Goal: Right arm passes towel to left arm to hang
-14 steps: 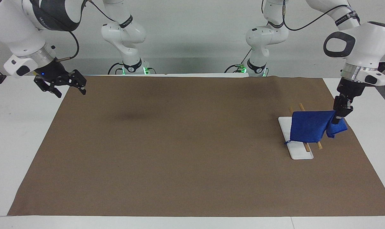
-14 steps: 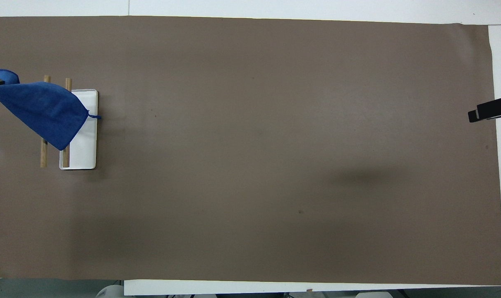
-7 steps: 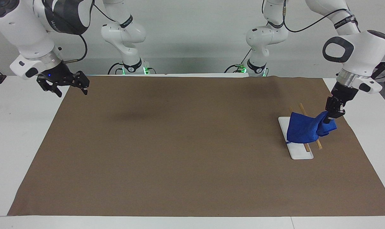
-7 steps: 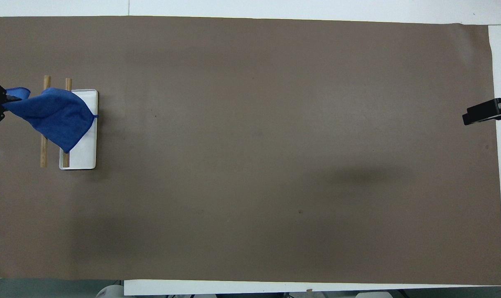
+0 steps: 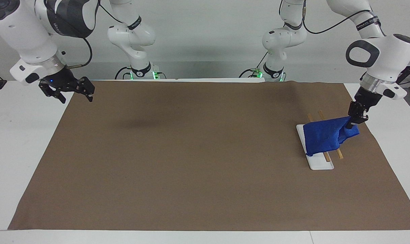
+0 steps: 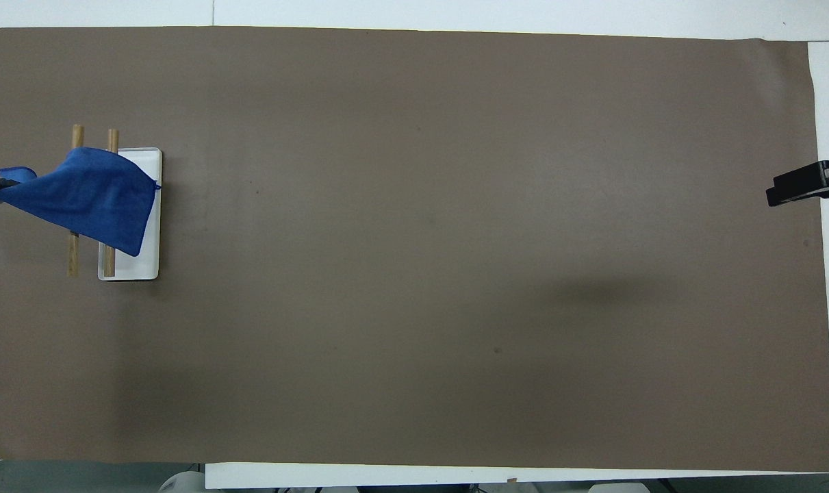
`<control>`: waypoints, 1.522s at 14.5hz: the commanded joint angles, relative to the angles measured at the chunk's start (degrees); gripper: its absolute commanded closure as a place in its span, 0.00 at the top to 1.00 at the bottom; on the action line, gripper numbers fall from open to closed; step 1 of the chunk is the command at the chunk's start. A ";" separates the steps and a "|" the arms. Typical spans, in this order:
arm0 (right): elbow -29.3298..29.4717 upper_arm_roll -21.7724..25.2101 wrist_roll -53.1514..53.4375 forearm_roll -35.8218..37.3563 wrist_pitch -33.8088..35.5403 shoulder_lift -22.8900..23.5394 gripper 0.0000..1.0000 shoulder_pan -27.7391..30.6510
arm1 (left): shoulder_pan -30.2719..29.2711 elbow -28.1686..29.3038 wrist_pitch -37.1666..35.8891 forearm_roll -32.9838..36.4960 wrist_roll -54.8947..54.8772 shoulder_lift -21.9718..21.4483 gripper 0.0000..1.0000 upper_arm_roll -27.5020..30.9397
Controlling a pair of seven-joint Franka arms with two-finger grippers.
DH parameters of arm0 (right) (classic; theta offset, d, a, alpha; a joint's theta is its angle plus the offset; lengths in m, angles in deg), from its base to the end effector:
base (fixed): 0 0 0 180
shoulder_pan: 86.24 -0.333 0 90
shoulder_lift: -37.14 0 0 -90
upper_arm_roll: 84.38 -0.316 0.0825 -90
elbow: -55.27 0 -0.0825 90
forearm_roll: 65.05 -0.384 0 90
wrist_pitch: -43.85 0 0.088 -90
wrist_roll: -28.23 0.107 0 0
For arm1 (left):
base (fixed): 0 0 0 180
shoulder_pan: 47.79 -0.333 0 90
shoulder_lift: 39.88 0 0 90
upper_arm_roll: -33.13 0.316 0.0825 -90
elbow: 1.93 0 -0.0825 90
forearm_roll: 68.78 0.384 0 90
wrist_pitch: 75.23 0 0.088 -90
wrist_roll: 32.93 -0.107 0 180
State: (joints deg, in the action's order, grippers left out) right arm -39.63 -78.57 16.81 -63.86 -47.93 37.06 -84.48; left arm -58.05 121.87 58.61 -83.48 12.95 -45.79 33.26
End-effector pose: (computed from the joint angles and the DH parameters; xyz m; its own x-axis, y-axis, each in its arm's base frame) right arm 0.5487 -0.0751 0.5876 0.9961 0.0680 -0.0561 0.0686 -0.9976 0.0096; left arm 0.5336 0.0937 0.4709 0.4200 0.9074 0.0162 0.8514 -0.4001 0.3392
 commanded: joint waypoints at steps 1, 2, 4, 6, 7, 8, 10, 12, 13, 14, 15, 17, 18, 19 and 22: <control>0.25 -0.28 1.05 0.74 0.72 -0.18 1.00 0.17 | -0.72 0.39 -2.17 -0.16 -1.14 -1.39 0.62 0.04; 0.25 -0.19 1.05 0.65 0.72 -0.27 1.00 0.17 | -0.72 -0.14 -2.27 0.19 -1.06 -1.12 0.95 0.04; 0.34 0.16 1.13 0.21 0.72 -0.71 1.00 0.26 | -0.55 -3.81 -2.79 3.60 -1.14 0.36 1.00 0.04; -0.01 0.07 1.22 0.04 0.19 -1.24 1.00 0.26 | -0.55 -10.04 -10.13 6.69 -1.23 0.98 1.00 -0.05; -0.36 -0.01 1.05 0.04 1.41 -1.76 1.00 0.17 | -0.55 -13.90 -14.96 6.88 -1.41 2.47 1.00 -0.05; -0.63 -0.01 1.05 0.04 2.20 -1.94 1.00 0.08 | -0.46 -16.12 -17.71 6.88 -1.84 2.74 1.00 -0.05; -0.81 -0.02 1.05 0.04 2.56 -2.12 1.00 0.08 | 0.07 -16.93 -21.06 6.88 -4.73 1.70 1.00 -0.05; -0.81 -0.01 1.05 0.04 2.56 -2.12 1.00 0.25 | 0.33 -19.46 -25.27 6.96 -6.15 0.73 1.00 -0.66; -0.81 -0.01 1.05 0.04 2.56 -2.12 1.00 0.26 | 0.68 -22.79 -29.91 7.57 -6.33 1.33 1.00 -0.84; -0.81 -0.01 1.05 0.04 2.56 -2.12 1.00 0.26 | 2.51 -26.65 -35.70 8.97 -7.89 1.77 1.00 -1.28; -0.81 -0.10 1.05 0.04 2.56 -2.12 1.00 0.26 | 5.23 -29.82 -41.06 10.73 -12.17 2.65 1.00 -1.28; -0.81 -0.10 1.05 0.04 2.56 -2.12 1.00 0.17 | 8.06 -34.75 -49.95 13.11 -21.40 2.83 1.00 -1.28; -0.81 -0.10 1.05 0.04 2.56 -2.12 1.00 0.17 | 9.11 -36.34 -52.69 13.29 -24.93 2.83 1.00 -1.37; -0.81 -0.02 1.05 0.04 2.56 -2.12 1.00 0.25 | 10.51 -37.75 -55.15 14.16 -27.92 2.92 1.00 -1.80; -0.81 -0.02 1.05 0.04 2.56 -2.12 1.00 0.17 | 12.81 -39.87 -59.66 14.62 -33.91 3.10 1.00 -2.51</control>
State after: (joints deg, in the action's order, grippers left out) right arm -39.48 -78.44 16.92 -63.86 -45.71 35.94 -84.43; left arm -46.55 85.06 1.79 -69.87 -16.35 -44.79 30.66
